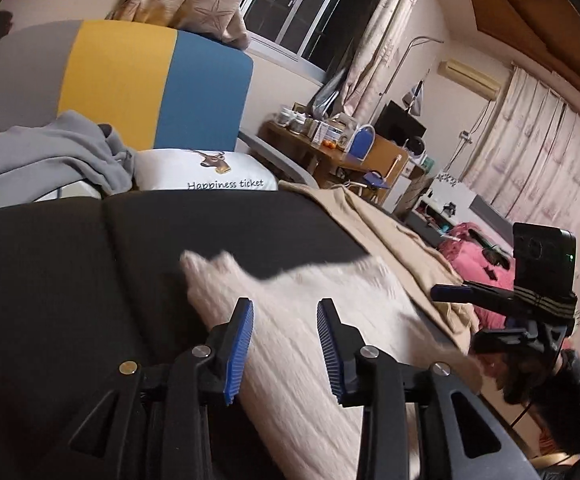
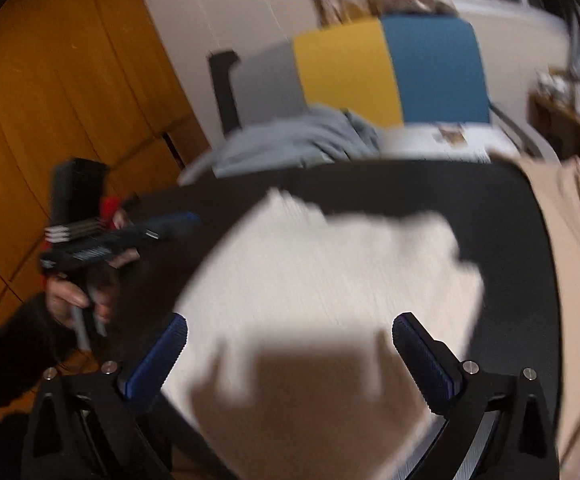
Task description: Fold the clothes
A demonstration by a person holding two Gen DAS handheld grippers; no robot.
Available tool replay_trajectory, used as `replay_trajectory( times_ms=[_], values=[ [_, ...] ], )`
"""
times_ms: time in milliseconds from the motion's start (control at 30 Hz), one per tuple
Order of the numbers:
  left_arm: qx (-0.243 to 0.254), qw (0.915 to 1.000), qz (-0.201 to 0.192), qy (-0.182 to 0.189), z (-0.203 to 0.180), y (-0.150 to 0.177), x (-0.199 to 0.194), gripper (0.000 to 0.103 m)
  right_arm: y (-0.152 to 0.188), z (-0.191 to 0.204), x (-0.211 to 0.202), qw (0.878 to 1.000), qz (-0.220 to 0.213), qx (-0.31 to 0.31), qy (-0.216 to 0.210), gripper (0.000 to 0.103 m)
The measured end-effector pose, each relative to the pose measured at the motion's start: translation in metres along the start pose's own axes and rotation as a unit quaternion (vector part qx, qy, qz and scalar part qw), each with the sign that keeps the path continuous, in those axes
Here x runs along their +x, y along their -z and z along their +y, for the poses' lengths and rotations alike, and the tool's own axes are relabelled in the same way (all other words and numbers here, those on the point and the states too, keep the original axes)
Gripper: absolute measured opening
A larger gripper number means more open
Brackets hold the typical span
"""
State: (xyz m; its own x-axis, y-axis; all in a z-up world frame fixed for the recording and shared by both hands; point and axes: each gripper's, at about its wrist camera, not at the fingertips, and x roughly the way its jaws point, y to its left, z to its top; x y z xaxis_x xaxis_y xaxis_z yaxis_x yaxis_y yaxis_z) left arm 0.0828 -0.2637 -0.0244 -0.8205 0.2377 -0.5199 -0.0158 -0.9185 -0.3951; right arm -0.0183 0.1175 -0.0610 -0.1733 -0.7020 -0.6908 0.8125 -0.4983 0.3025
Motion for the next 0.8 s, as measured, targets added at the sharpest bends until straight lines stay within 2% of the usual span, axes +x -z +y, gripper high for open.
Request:
replay_trajectory(
  times_ms=[67, 233, 300, 367, 433, 800],
  values=[
    [-0.001, 0.9999, 0.007, 0.011, 0.009, -0.011, 0.014, 0.033, -0.012, 0.002, 0.009, 1.0, -0.006, 0.002, 0.0, 0.103],
    [0.023, 0.9969, 0.075, 0.0, 0.012, -0.008, 0.066, 0.033, -0.038, 0.004, 0.033, 1.0, -0.018, 0.011, 0.006, 0.103],
    [0.04, 0.9919, 0.114, -0.04, 0.01, 0.0, 0.092, 0.037, -0.018, -0.009, 0.039, 0.999, -0.026, 0.017, 0.02, 0.103],
    [0.027, 0.9905, 0.127, -0.044, 0.006, 0.005, 0.11, 0.037, 0.001, -0.015, 0.032, 0.998, -0.062, 0.014, 0.011, 0.103],
    [0.026, 0.9886, 0.139, -0.053, 0.001, 0.008, 0.124, 0.038, 0.008, -0.017, 0.025, 0.997, -0.074, 0.023, 0.017, 0.103],
    [0.016, 0.9861, 0.116, -0.118, -0.011, 0.016, 0.14, 0.038, 0.017, -0.014, 0.022, 0.994, -0.094, 0.027, 0.04, 0.103]
  ],
)
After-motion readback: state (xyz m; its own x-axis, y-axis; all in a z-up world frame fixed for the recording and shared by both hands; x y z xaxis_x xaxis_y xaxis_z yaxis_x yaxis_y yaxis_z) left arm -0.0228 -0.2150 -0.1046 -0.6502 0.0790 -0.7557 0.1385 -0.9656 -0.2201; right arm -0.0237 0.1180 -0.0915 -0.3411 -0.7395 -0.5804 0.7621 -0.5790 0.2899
